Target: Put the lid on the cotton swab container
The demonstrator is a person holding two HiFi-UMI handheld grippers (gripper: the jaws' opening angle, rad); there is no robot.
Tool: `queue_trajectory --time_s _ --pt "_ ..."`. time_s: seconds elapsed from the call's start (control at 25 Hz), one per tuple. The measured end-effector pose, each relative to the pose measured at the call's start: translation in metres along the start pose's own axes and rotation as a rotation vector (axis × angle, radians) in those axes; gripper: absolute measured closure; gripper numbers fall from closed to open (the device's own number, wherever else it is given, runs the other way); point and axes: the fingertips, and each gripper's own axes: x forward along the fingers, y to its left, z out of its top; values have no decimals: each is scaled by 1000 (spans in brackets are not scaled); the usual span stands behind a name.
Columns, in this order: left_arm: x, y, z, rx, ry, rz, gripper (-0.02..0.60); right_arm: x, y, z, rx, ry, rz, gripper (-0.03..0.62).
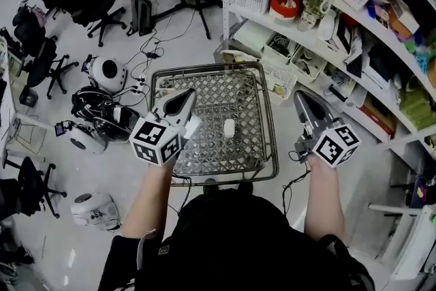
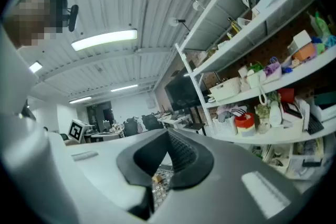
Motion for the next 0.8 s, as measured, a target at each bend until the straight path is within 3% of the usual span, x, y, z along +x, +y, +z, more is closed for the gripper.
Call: queue_trajectory --time_s 0.16,0.4,0.8 --pt "-2 3 5 17 -21 27 577 -3 10 8 -107 -35 25 585" --pt "-1 15 9 2 -52 69 577 0 1 7 -103 -61 -12 586" --pt "8 21 9 3 -47 73 577 16 7 10 -110 -52 -1 586"
